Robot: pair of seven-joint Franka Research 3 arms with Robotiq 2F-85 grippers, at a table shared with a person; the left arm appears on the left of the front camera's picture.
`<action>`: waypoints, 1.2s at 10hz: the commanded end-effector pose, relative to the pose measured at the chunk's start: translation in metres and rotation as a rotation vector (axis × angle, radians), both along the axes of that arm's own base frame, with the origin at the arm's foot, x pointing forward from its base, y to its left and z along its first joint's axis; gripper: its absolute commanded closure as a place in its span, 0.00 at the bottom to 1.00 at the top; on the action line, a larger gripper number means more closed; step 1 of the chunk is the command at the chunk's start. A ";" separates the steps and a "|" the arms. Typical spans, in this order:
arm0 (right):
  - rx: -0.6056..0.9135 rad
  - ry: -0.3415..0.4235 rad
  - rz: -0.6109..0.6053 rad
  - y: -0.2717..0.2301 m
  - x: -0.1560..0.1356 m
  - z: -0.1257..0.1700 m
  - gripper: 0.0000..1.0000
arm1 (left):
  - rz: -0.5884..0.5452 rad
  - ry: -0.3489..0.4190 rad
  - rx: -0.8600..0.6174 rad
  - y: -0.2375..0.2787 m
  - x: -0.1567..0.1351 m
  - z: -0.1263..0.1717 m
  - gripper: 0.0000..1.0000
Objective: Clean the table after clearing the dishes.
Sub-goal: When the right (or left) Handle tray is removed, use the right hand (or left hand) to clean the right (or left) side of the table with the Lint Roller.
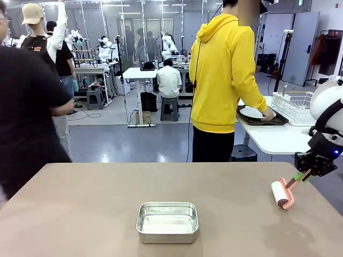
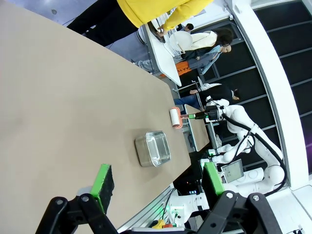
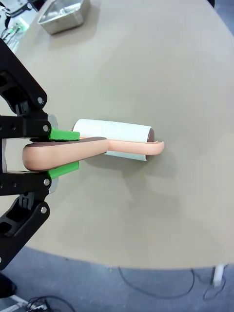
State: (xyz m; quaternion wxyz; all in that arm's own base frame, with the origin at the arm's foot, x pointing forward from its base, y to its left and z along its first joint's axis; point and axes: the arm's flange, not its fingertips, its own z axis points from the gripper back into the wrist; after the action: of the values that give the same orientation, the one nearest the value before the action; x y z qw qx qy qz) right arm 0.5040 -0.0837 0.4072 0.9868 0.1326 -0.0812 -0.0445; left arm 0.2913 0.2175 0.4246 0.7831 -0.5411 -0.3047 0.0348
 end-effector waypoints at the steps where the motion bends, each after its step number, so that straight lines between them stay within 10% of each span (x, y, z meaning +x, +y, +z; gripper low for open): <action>1: -0.157 0.113 -0.023 -0.001 -0.013 -0.030 0.79 | 0.002 -0.015 -0.018 -0.001 -0.002 0.003 0.07; 12: -0.310 0.015 0.123 0.072 -0.058 0.103 0.79 | 0.002 -0.015 -0.018 -0.001 -0.002 0.003 0.07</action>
State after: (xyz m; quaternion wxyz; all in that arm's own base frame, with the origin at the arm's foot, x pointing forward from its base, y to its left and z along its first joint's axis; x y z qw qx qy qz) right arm 0.4545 -0.0202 0.5051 0.9966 0.0009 -0.0761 0.0310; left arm 0.2912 0.2175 0.4246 0.7830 -0.5410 -0.3048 0.0348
